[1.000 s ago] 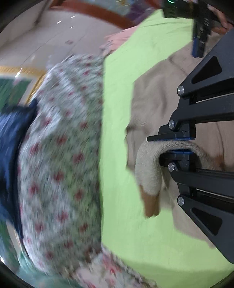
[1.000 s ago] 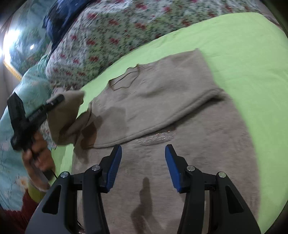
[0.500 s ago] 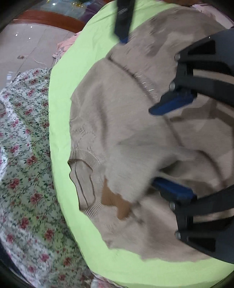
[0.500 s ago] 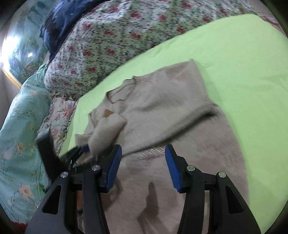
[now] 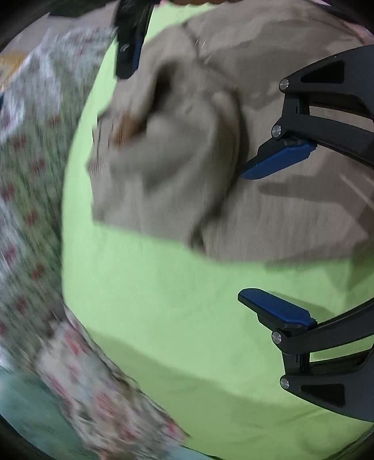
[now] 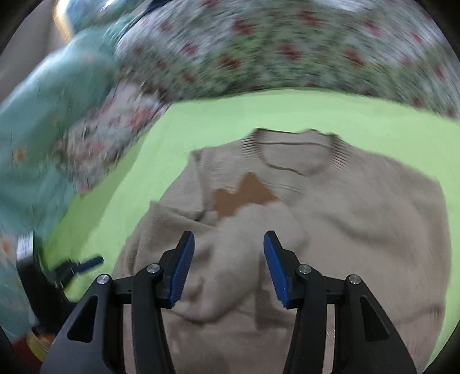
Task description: Fold small clothes
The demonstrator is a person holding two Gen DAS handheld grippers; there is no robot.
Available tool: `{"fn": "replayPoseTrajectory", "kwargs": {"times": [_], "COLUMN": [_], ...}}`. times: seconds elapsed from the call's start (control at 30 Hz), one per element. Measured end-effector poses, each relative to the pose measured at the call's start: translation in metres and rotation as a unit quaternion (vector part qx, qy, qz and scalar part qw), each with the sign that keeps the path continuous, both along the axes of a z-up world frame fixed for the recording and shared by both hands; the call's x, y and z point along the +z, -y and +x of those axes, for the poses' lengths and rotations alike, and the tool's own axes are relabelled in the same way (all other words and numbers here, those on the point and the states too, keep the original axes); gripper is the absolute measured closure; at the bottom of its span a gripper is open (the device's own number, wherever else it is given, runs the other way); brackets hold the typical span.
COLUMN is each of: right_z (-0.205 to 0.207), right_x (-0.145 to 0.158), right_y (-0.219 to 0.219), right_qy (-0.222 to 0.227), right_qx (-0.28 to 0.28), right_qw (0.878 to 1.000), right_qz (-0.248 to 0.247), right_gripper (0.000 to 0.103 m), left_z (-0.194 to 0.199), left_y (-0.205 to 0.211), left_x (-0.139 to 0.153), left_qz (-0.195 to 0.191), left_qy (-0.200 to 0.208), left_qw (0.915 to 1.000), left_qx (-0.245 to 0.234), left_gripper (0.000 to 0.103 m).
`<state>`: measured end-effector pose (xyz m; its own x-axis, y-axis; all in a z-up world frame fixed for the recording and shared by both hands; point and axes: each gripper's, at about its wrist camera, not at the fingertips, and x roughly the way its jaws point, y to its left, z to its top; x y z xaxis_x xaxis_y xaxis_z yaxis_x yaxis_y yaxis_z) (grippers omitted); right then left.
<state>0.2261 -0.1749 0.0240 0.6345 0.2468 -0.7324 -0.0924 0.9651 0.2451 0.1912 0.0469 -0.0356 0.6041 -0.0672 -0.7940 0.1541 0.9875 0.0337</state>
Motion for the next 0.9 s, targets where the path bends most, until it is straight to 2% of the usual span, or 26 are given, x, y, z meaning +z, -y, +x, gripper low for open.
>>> {"fn": "replayPoseTrajectory", "kwargs": {"times": [0.07,0.13,0.2,0.23,0.3,0.33,0.37,0.43,0.47,0.53,0.6,0.67,0.73,0.8,0.83,0.9], "right_z": [0.017,0.028,0.033,0.032,0.023,0.012,0.002,-0.027,-0.039,-0.057,-0.070,-0.083,-0.102,-0.121,-0.128,-0.132], "right_x": [-0.014,-0.031,-0.041,-0.042,-0.032,-0.020,-0.011,0.005,0.007,0.000,-0.025,-0.054,-0.067,-0.058,-0.045,-0.023], "right_y": [-0.025,-0.036,-0.031,-0.020,0.004,0.022,0.035,0.068,0.083,0.107,0.130,0.149,0.162,0.167,0.166,0.160], "right_qy": [-0.025,-0.047,-0.053,-0.053,-0.036,-0.006,0.016,0.067,0.079,0.079,0.045,-0.012,-0.028,-0.011,0.003,0.041], "right_qx": [0.023,0.007,-0.018,-0.035,-0.063,-0.083,-0.102,-0.152,-0.176,-0.214,-0.243,-0.282,-0.321,-0.349,-0.368,-0.366], "right_qw": [0.998,0.992,0.988,0.990,0.995,0.996,0.995,0.985,0.980,0.970,0.962,0.950,0.936,0.929,0.924,0.926], "right_qz": [-0.054,-0.116,-0.142,-0.128,-0.074,-0.031,-0.009,0.037,0.056,0.088,0.114,0.132,0.141,0.125,0.101,0.084], "right_gripper": [0.051,0.052,0.076,0.093,0.093,0.093,0.093,0.094,0.094,0.093,0.093,0.090,0.090,0.089,0.084,0.073], "left_z": [0.013,0.026,0.038,0.042,0.050,0.054,0.058,0.062,0.063,0.063,0.061,0.058,0.056,0.054,0.053,0.052], "left_y": [-0.008,-0.006,0.000,0.002,0.004,0.004,0.002,-0.002,-0.004,-0.005,-0.005,-0.004,-0.007,-0.013,-0.017,-0.022], "left_x": [-0.006,-0.014,-0.021,-0.021,-0.020,-0.019,-0.019,-0.019,-0.019,-0.019,-0.019,-0.019,-0.018,-0.018,-0.018,-0.019], "left_qz": [-0.008,-0.015,-0.008,-0.009,-0.011,-0.014,-0.017,-0.022,-0.021,-0.023,-0.023,-0.018,-0.025,-0.042,-0.054,-0.075], "left_qy": [-0.006,-0.022,-0.027,-0.025,-0.020,-0.019,-0.019,-0.018,-0.018,-0.016,-0.012,-0.007,-0.005,-0.004,-0.003,-0.001], "left_qw": [0.9999,0.9996,0.9995,0.9995,0.9993,0.9989,0.9984,0.9969,0.9959,0.9943,0.9932,0.9928,0.9920,0.9904,0.9892,0.9871], "left_qx": [0.013,0.010,0.017,0.019,0.029,0.041,0.051,0.073,0.086,0.103,0.113,0.118,0.123,0.131,0.136,0.141], "left_gripper": [0.025,0.025,0.025,0.025,0.026,0.028,0.031,0.034,0.035,0.035,0.035,0.035,0.035,0.034,0.033,0.033]}}
